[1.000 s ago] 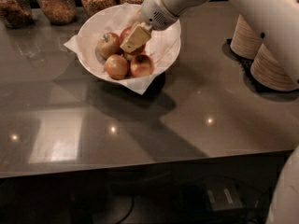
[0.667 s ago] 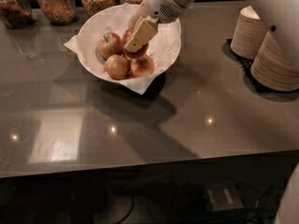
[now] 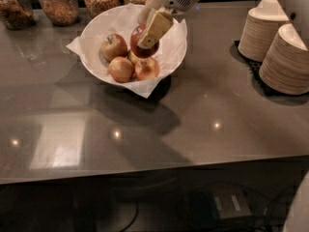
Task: Pick apple from white bowl
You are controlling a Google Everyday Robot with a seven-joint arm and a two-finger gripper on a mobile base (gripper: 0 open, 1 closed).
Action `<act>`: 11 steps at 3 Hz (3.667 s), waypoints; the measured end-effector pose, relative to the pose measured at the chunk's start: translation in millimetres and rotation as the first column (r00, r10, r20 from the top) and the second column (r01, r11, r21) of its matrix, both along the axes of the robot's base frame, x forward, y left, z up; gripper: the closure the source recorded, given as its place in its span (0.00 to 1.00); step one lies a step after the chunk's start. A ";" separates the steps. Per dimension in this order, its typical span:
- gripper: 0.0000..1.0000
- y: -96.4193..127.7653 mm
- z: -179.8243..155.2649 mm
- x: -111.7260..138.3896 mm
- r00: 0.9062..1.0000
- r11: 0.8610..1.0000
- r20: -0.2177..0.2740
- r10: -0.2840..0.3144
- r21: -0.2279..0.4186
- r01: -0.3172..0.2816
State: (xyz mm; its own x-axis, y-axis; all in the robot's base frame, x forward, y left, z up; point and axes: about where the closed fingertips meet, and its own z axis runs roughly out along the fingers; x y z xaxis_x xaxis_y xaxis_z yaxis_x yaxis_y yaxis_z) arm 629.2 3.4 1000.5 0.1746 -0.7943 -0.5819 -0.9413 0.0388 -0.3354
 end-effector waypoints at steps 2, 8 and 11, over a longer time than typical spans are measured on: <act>1.00 -9.4 8.3 1.1 0.999 0.998 0.027 0.032 -0.058 -0.031; 0.00 -35.5 -17.4 3.1 0.997 0.996 0.062 0.055 -0.076 -0.050; 0.07 -49.1 -15.9 23.4 0.973 0.971 0.175 0.149 -0.213 -0.111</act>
Offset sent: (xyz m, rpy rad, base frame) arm -0.0003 -0.0169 0.0155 -0.0741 -0.0416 0.0313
